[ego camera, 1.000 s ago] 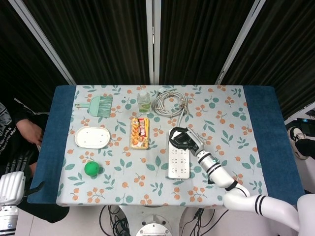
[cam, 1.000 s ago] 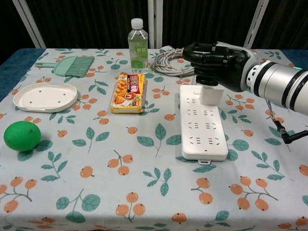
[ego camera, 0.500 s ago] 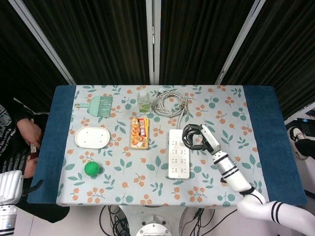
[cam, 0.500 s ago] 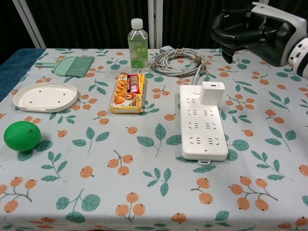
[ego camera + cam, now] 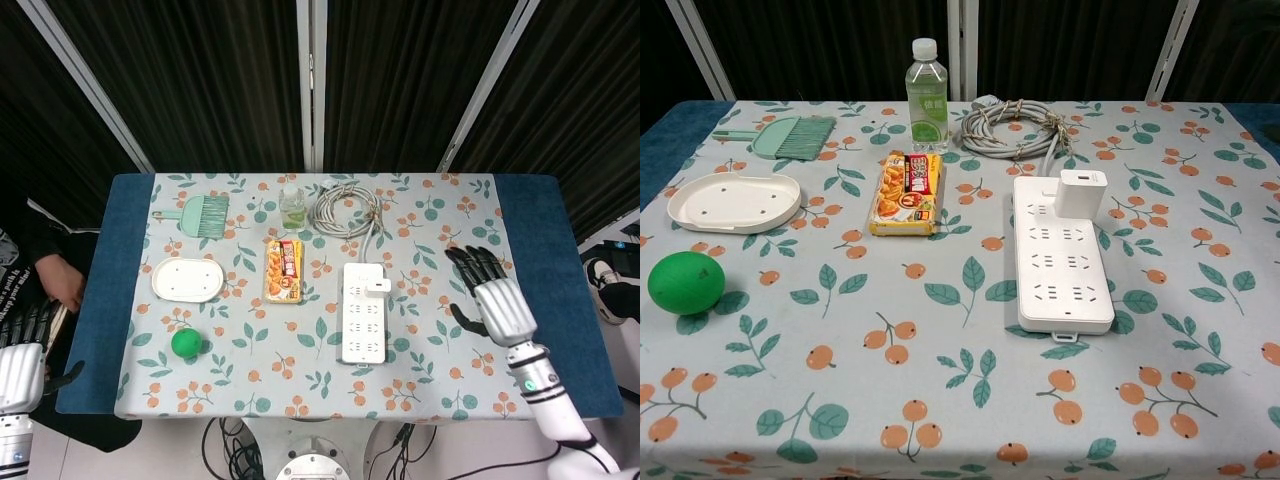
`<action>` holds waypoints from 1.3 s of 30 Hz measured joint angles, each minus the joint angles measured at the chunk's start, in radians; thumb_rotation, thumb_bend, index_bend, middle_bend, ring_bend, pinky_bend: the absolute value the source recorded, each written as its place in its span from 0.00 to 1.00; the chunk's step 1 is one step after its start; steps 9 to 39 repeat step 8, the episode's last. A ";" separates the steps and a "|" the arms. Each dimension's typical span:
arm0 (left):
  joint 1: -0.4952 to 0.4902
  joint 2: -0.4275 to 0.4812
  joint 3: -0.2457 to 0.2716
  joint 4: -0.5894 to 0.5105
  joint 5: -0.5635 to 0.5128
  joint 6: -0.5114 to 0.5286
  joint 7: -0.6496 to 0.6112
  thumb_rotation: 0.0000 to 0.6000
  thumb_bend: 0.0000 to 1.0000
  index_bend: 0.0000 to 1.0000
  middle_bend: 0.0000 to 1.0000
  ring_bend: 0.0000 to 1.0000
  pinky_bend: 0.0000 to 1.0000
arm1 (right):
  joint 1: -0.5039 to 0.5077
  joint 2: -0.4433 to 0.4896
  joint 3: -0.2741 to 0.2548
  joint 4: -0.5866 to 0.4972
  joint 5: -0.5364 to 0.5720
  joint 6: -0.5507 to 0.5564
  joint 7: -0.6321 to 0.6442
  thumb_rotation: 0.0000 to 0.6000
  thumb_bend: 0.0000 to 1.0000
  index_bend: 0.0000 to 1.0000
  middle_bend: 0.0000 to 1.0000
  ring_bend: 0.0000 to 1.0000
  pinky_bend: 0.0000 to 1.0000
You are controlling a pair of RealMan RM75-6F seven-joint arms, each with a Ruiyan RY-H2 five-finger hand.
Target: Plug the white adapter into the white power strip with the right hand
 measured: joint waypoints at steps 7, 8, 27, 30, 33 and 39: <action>-0.003 0.003 -0.003 -0.020 -0.005 -0.001 0.033 1.00 0.14 0.04 0.00 0.00 0.00 | -0.152 0.066 -0.083 -0.057 0.017 0.138 -0.066 1.00 0.27 0.00 0.00 0.00 0.00; -0.004 0.004 -0.003 -0.022 -0.006 -0.002 0.036 1.00 0.14 0.04 0.00 0.00 0.00 | -0.160 0.070 -0.088 -0.057 0.017 0.142 -0.055 1.00 0.27 0.00 0.00 0.00 0.00; -0.004 0.004 -0.003 -0.022 -0.006 -0.002 0.036 1.00 0.14 0.04 0.00 0.00 0.00 | -0.160 0.070 -0.088 -0.057 0.017 0.142 -0.055 1.00 0.27 0.00 0.00 0.00 0.00; -0.004 0.004 -0.003 -0.022 -0.006 -0.002 0.036 1.00 0.14 0.04 0.00 0.00 0.00 | -0.160 0.070 -0.088 -0.057 0.017 0.142 -0.055 1.00 0.27 0.00 0.00 0.00 0.00; -0.004 0.004 -0.003 -0.022 -0.006 -0.002 0.036 1.00 0.14 0.04 0.00 0.00 0.00 | -0.160 0.070 -0.088 -0.057 0.017 0.142 -0.055 1.00 0.27 0.00 0.00 0.00 0.00; -0.004 0.004 -0.003 -0.022 -0.006 -0.002 0.036 1.00 0.14 0.04 0.00 0.00 0.00 | -0.160 0.070 -0.088 -0.057 0.017 0.142 -0.055 1.00 0.27 0.00 0.00 0.00 0.00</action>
